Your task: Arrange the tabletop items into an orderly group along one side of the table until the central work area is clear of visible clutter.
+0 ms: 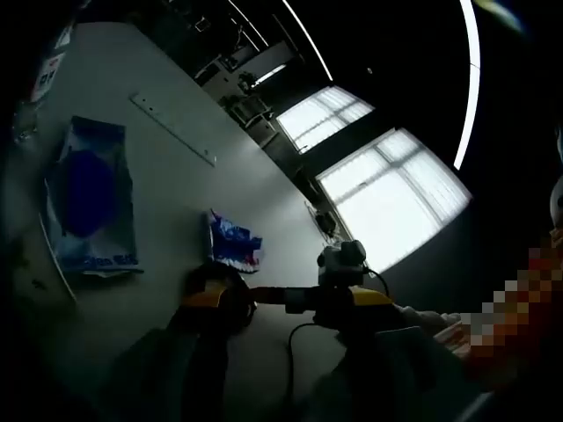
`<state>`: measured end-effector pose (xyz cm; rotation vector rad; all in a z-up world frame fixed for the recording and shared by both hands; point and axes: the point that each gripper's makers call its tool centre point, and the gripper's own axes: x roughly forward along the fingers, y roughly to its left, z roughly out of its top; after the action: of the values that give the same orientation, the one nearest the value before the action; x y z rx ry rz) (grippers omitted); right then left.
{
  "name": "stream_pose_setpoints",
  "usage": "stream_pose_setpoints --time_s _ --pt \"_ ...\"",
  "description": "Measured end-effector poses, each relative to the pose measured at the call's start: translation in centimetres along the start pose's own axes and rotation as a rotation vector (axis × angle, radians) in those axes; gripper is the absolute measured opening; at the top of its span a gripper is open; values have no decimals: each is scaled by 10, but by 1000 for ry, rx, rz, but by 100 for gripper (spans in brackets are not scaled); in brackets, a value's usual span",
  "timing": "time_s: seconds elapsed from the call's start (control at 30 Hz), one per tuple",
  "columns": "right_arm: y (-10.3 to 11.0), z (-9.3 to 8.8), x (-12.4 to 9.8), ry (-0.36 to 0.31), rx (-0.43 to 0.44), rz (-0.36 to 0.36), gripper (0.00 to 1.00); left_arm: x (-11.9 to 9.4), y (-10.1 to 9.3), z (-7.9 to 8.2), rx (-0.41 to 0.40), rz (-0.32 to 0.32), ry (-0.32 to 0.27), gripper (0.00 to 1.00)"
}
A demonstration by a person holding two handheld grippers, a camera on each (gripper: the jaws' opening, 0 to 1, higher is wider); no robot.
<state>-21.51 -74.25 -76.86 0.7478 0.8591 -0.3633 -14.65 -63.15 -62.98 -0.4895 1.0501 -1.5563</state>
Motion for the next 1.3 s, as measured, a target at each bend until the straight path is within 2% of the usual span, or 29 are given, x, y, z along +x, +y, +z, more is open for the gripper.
stream_pose_setpoints --time_s 0.13,0.37,0.47,0.57,0.67,0.8,0.87,0.97,1.1,1.2,1.3 --pt "1 0 -3 -12 -21 -4 19 -1 0 0 11 4 0 53" --pt "8 8 -16 -90 -68 23 22 0 3 -2 25 13 8 54" --pt "13 16 -23 -159 -106 53 24 0 3 -2 33 13 10 54" --pt "22 29 -33 -261 -181 87 31 1 3 -4 54 17 20 54" --pt "28 33 -43 -307 -247 98 34 2 3 -2 104 32 23 55" --pt "36 38 -53 -355 -312 109 39 3 6 2 155 54 16 61" --pt "40 40 -58 -378 -342 114 44 2 7 3 200 77 25 65" --pt "47 41 -63 -393 -401 126 56 2 10 -4 285 97 79 70" --pt "54 39 -65 -416 -449 125 83 2 20 -6 362 166 102 85" --pt "53 38 -67 -407 -474 107 93 1 23 -6 387 195 105 92" --pt "48 37 -69 -394 -463 98 96 -2 26 -6 387 205 108 92"
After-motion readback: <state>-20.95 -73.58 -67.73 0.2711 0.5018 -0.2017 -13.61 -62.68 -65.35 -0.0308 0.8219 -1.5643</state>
